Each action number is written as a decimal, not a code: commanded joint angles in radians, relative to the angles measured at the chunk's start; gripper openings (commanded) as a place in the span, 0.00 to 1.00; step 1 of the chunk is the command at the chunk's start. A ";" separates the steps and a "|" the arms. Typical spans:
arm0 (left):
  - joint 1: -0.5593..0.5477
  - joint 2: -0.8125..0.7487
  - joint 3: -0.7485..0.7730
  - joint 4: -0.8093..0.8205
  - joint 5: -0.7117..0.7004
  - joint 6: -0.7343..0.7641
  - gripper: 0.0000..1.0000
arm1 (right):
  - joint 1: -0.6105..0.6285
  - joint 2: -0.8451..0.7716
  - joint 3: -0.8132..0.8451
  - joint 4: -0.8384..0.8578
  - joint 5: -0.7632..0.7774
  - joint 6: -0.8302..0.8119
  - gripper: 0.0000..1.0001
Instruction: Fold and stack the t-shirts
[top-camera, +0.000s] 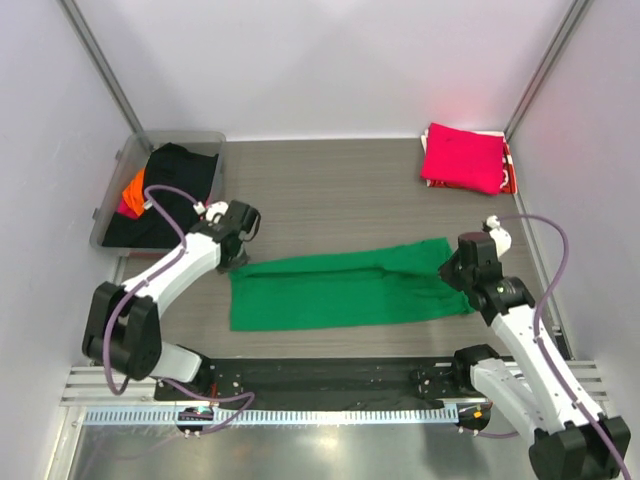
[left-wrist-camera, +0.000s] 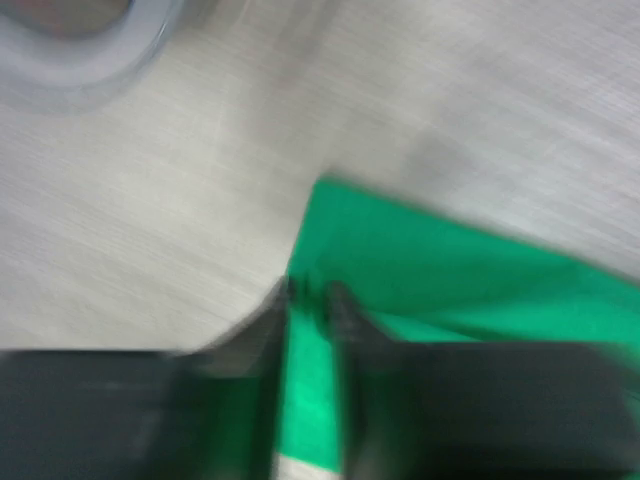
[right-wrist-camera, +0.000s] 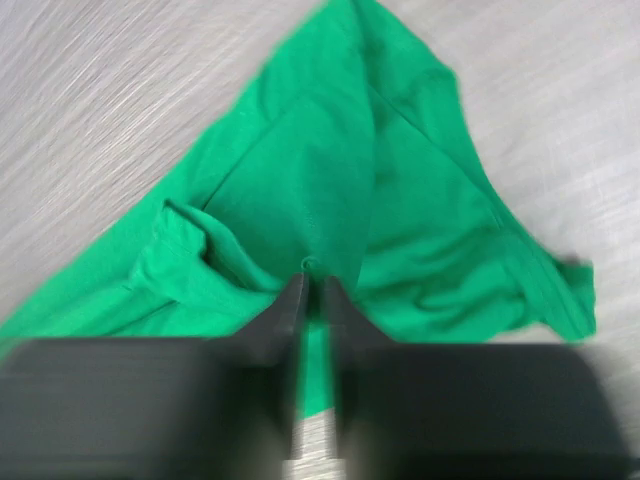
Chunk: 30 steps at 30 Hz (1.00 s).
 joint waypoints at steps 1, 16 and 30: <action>-0.002 -0.120 -0.105 -0.023 -0.034 -0.103 0.43 | 0.003 -0.114 -0.068 -0.012 0.073 0.191 0.28; -0.011 -0.226 -0.067 -0.032 0.032 -0.074 0.64 | 0.025 0.453 0.192 0.264 -0.327 -0.049 0.67; -0.015 -0.378 -0.155 -0.063 0.013 -0.046 0.64 | 0.110 0.644 0.087 0.389 -0.344 -0.086 0.48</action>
